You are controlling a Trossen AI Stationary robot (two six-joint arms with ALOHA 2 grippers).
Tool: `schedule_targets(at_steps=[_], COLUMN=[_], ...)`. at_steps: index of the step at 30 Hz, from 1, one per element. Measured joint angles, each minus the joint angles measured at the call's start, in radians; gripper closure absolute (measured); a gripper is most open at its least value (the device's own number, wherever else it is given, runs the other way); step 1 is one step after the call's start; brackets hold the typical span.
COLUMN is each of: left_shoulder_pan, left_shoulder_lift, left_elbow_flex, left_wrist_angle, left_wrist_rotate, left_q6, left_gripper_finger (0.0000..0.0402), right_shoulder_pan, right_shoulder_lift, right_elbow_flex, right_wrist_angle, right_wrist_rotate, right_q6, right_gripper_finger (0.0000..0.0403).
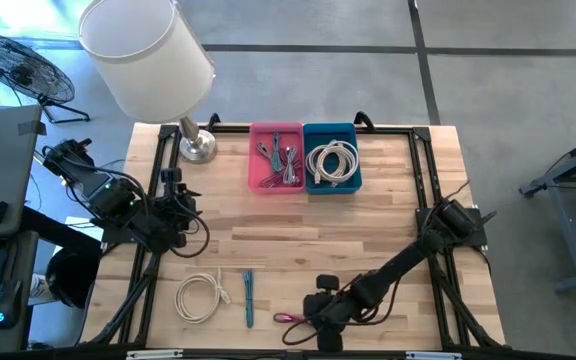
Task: Pick & Place USB Port
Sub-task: Put the pink charger cable into the pink bin
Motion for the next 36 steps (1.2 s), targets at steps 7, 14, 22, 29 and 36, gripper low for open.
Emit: schedule_targets(at_steps=[7,14,22,29,36], left_shoulder_pan=[0.0,0.0,0.0,0.0,0.0], left_shoulder_lift=[0.0,0.005,0.054,0.117,0.163], left_elbow_flex=[-0.001,-0.001,-0.001,-0.001,-0.001], left_wrist_angle=[-0.001,-0.001,-0.002,-0.002,-0.002], left_wrist_rotate=[0.003,0.058,0.105,0.094,0.044], left_q6=[-0.016,-0.018,-0.017,0.021,0.046], left_gripper_finger=[0.0209,0.0209,0.0209,0.0209,0.0209], right_shoulder_pan=[0.015,0.023,0.015,0.015,0.002], right_shoulder_lift=[0.002,0.007,0.076,0.079,0.079], right_elbow_flex=[-0.001,-0.001,-0.002,0.0,0.0], right_wrist_angle=[-0.031,-0.029,-0.005,-0.002,-0.031], right_wrist_rotate=[-0.031,-0.039,-0.14,-0.134,-0.116], right_q6=[0.06,0.086,0.101,0.08,0.059], right_gripper_finger=[0.0269,0.0269,0.0269,0.0269,0.0275])
